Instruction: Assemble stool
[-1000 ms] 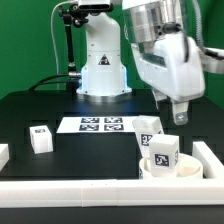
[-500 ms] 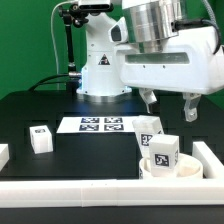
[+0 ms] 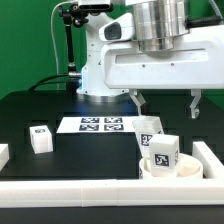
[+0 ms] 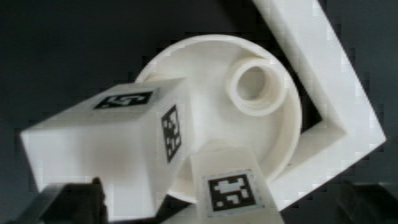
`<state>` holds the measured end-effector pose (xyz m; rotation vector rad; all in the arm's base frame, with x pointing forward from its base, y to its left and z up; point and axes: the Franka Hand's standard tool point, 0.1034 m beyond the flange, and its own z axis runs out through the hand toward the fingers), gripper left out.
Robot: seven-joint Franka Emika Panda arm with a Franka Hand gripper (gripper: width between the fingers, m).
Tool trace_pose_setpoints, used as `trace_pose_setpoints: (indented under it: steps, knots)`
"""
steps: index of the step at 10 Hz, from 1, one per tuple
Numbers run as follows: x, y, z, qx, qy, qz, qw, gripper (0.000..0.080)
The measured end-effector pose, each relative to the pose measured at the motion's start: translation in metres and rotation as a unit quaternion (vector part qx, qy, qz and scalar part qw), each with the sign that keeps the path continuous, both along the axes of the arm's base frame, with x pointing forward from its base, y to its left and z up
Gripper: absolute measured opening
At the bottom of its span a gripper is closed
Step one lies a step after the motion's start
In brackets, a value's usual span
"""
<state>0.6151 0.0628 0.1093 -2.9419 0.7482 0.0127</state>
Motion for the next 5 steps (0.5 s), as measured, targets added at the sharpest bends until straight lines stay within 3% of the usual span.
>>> trace_pose_setpoints:
  steps: [5]
  knots:
    - [0.0010, -0.0048, -0.0001, -0.013, -0.017, 0.178, 0.984, 0.0649]
